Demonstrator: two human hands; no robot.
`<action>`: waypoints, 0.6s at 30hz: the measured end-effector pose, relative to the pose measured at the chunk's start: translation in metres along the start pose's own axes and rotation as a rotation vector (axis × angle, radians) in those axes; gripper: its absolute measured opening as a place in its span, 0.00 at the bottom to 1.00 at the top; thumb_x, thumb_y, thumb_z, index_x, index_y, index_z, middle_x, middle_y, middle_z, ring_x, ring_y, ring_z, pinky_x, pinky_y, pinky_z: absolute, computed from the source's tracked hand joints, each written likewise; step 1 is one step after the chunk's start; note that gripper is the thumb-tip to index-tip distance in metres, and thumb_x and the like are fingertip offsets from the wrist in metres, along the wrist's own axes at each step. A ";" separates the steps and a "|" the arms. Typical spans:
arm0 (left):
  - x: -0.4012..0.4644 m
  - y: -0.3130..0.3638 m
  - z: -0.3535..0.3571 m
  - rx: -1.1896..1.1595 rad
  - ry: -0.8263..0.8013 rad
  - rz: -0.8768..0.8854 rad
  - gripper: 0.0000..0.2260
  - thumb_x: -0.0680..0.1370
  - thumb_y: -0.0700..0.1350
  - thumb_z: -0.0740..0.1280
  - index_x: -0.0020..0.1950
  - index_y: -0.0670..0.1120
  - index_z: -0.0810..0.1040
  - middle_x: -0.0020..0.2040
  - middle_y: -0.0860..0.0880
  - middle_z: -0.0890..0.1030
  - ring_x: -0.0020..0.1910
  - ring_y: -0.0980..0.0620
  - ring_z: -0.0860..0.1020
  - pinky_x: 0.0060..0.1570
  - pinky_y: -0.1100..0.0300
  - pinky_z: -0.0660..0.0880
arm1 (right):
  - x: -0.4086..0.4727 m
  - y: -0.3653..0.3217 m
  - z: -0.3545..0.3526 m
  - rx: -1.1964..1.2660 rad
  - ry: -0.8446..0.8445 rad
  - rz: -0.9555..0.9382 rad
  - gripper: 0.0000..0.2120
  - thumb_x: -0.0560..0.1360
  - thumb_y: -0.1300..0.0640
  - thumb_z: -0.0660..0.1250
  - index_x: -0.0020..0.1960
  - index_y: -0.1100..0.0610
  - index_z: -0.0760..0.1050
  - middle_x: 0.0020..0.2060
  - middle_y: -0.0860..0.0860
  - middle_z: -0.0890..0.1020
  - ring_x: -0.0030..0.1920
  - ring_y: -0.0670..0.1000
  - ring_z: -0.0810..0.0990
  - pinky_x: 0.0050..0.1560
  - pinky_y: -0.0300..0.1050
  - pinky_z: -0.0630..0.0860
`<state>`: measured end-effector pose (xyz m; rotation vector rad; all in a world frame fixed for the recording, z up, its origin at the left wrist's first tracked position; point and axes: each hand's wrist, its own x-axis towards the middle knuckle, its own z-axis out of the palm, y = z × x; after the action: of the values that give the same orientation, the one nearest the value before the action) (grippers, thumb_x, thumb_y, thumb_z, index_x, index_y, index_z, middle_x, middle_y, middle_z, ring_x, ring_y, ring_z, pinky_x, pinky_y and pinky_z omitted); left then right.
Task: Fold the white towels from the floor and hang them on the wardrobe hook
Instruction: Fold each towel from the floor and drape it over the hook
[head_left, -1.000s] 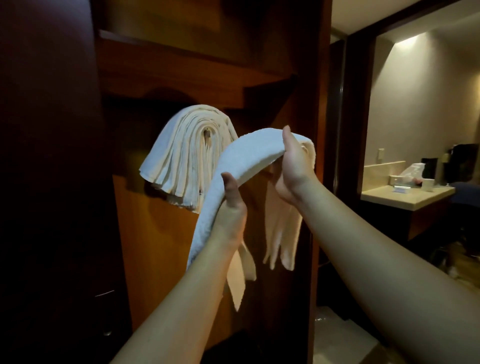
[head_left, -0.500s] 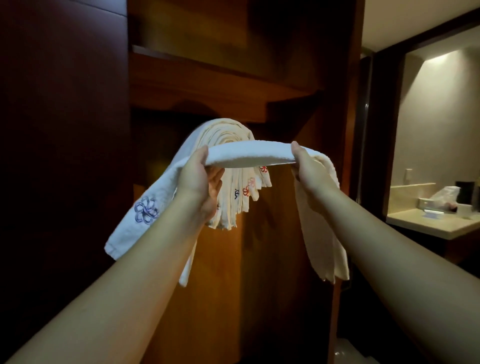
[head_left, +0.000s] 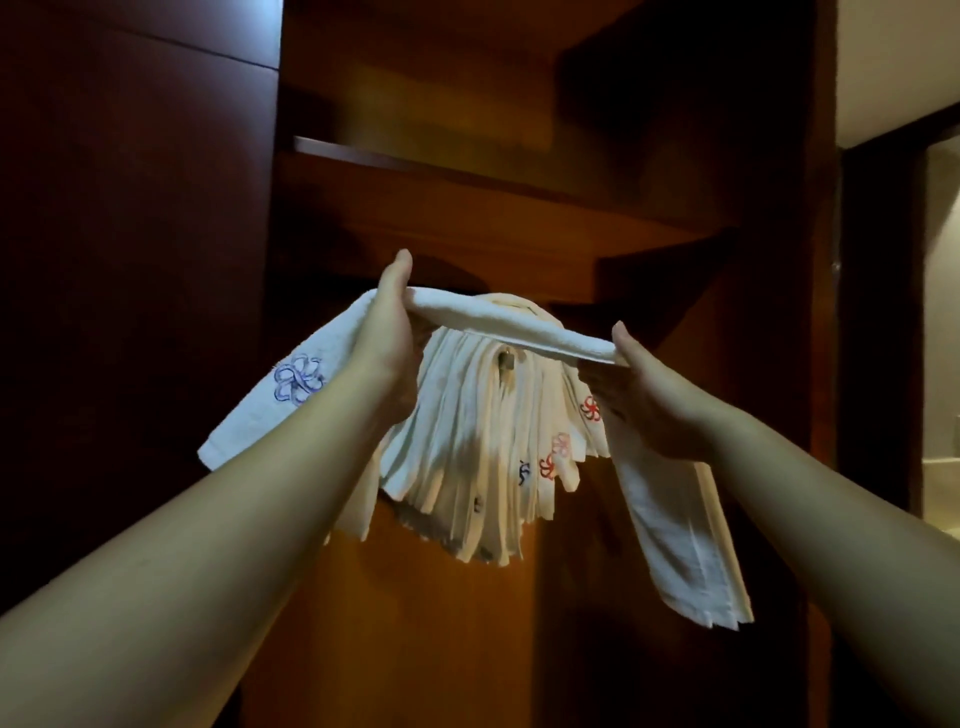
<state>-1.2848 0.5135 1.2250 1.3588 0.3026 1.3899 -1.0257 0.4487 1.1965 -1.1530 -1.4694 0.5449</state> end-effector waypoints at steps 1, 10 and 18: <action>0.015 -0.001 -0.001 -0.004 -0.034 0.002 0.33 0.77 0.70 0.58 0.59 0.42 0.81 0.51 0.43 0.87 0.50 0.51 0.86 0.47 0.56 0.77 | 0.016 0.001 -0.004 0.008 -0.009 -0.022 0.29 0.66 0.22 0.60 0.56 0.40 0.76 0.49 0.36 0.83 0.51 0.32 0.81 0.61 0.36 0.65; 0.137 -0.005 -0.003 0.137 -0.088 0.100 0.31 0.79 0.72 0.49 0.53 0.49 0.79 0.49 0.51 0.86 0.48 0.59 0.84 0.46 0.63 0.72 | 0.169 -0.018 -0.049 -0.195 0.091 -0.233 0.22 0.80 0.32 0.56 0.52 0.45 0.81 0.50 0.43 0.85 0.54 0.42 0.82 0.67 0.44 0.73; 0.205 -0.020 -0.030 0.359 -0.107 0.108 0.39 0.79 0.73 0.43 0.69 0.46 0.74 0.70 0.45 0.76 0.63 0.55 0.76 0.65 0.57 0.64 | 0.267 -0.007 -0.061 -0.341 -0.116 -0.214 0.40 0.74 0.25 0.54 0.76 0.50 0.70 0.75 0.53 0.72 0.76 0.52 0.68 0.79 0.59 0.58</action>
<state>-1.2431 0.6994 1.3099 1.7599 0.4276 1.3898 -0.9412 0.6624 1.3457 -1.2202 -1.8097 0.2200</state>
